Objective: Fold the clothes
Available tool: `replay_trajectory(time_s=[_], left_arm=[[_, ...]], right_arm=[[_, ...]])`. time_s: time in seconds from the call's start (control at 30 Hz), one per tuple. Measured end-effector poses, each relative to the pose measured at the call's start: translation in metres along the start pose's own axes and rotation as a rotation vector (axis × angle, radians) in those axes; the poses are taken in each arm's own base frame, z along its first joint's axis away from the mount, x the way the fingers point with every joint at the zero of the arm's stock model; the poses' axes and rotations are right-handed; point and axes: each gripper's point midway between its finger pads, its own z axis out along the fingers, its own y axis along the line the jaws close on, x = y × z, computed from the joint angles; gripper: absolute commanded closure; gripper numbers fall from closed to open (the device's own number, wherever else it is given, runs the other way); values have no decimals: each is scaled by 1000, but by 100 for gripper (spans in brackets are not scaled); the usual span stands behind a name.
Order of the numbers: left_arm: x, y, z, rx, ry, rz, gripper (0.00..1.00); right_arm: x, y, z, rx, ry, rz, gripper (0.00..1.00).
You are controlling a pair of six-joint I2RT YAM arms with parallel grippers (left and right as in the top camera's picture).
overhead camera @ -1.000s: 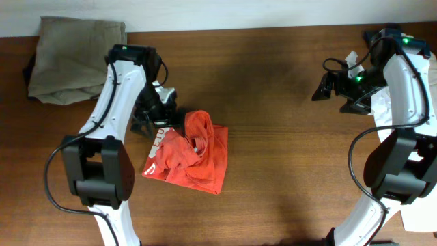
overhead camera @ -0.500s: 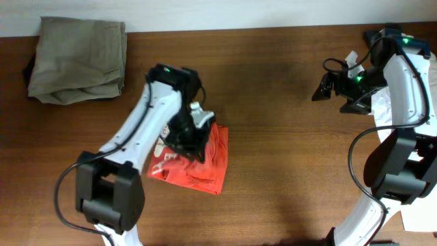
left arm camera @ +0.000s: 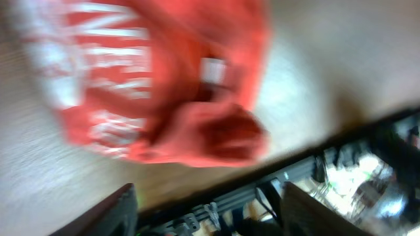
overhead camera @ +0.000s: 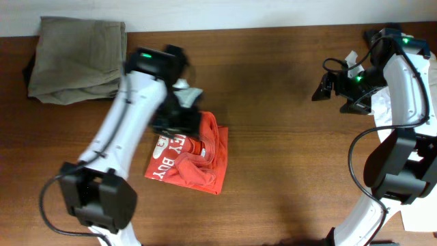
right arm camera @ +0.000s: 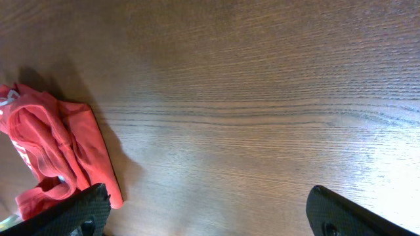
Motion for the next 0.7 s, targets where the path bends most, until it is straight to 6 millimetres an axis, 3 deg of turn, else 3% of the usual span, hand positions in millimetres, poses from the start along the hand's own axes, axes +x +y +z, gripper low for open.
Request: replay_trajectory(time_s=[0.03, 0.07, 0.1, 0.13, 0.2, 0.27, 0.33, 0.4, 0.47, 0.7], left_arm=[[-2, 42, -7, -28, -15, -146, 18], [2, 65, -3, -27, -9, -227, 18], [4, 73, 6, -11, 3, -256, 18], [10, 75, 28, 37, 42, -275, 19], [16, 59, 72, 172, 96, -273, 22], [21, 46, 87, 238, 119, -265, 25], [18, 33, 91, 273, 112, -236, 27], [16, 25, 93, 277, 109, -211, 60], [13, 14, 97, 279, 100, -168, 75], [23, -23, 114, 210, 141, -12, 77]], right_arm=[[0, 0, 0, 0, 0, 0, 1], [0, 0, 0, 0, 0, 0, 1], [0, 0, 0, 0, -1, 0, 1], [0, 0, 0, 0, 0, 0, 1], [0, 0, 0, 0, -1, -1, 1], [0, 0, 0, 0, -1, -1, 1], [0, 0, 0, 0, -1, -1, 1], [0, 0, 0, 0, 0, -1, 1], [0, 0, 0, 0, 0, 0, 1], [0, 0, 0, 0, -1, -1, 1]])
